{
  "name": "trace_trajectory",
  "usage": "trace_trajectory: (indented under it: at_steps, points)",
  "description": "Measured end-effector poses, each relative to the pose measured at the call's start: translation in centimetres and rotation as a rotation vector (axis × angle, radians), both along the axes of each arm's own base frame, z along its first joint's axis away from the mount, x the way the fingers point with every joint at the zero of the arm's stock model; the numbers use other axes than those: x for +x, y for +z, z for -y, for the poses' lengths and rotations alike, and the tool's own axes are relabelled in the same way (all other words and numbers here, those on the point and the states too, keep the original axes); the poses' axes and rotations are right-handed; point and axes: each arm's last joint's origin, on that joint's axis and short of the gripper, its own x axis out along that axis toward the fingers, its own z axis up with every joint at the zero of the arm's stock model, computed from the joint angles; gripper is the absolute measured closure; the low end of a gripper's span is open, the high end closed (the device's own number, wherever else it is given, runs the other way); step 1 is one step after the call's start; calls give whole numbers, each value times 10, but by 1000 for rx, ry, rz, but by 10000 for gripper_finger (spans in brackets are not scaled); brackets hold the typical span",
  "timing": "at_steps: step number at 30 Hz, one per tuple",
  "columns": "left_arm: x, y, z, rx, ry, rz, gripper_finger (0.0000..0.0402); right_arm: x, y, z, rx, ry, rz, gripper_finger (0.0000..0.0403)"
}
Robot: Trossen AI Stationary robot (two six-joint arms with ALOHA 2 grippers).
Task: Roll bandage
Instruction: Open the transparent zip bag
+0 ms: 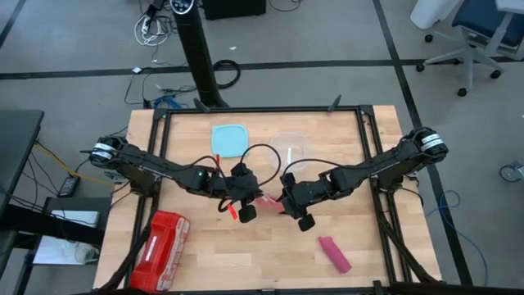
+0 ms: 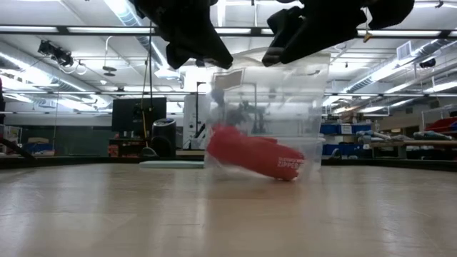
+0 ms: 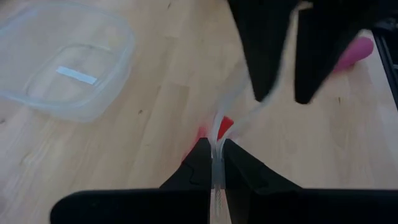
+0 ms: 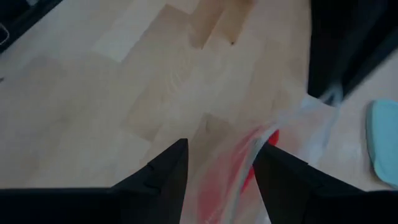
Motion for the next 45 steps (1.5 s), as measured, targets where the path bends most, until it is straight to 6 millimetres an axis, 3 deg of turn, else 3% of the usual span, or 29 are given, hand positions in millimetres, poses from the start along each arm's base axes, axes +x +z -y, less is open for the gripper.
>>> trace_trajectory:
  at_steps: [11, 18, 29, 36, 45]
  points:
    - [6, 5, -9, -87, -50, 50, 380, -3, -3, 3, -262, 76, -18, 227]
    - [8, 6, -11, -120, -45, 65, 380, -14, -11, -2, -298, 121, -129, 228]
    - [10, 10, -10, -132, -56, 117, 380, -7, -6, -2, -333, 135, -41, 229]
    - [13, 5, -9, -129, -53, 109, 380, 1, 0, 5, -287, 54, 32, 229]
    - [19, -8, -8, -122, -51, 70, 380, 0, -24, 9, -192, -82, -132, 229]
